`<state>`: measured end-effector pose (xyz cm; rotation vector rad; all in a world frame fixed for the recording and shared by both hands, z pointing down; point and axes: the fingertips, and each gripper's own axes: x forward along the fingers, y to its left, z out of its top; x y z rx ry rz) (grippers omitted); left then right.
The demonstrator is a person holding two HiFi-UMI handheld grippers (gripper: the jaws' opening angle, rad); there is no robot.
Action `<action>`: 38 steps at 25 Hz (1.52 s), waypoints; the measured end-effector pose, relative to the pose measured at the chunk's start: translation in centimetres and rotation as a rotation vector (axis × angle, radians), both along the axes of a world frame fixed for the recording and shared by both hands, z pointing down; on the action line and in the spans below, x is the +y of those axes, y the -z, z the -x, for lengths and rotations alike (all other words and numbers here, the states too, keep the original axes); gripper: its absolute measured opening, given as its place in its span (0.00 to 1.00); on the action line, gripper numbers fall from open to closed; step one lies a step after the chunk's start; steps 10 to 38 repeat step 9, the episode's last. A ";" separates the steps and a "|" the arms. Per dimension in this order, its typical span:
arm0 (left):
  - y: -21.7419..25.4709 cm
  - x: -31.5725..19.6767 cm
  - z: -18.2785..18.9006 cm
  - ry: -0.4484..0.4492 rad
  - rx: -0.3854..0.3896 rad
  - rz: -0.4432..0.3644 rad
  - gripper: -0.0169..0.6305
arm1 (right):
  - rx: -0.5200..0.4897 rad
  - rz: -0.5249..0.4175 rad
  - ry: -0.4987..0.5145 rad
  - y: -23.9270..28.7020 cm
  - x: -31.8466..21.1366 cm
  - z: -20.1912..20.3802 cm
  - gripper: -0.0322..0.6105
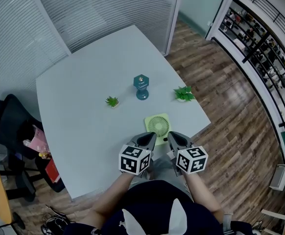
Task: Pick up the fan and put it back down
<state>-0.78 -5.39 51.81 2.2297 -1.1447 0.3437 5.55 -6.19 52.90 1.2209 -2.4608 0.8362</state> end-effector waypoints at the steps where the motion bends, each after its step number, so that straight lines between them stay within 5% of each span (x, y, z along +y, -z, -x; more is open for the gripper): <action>1: 0.0 0.0 0.0 0.001 0.002 0.001 0.06 | 0.000 0.001 -0.002 0.0 0.0 0.0 0.05; 38: 0.3 0.3 0.2 0.004 0.032 0.011 0.06 | 0.010 0.004 -0.018 0.2 0.1 0.0 0.05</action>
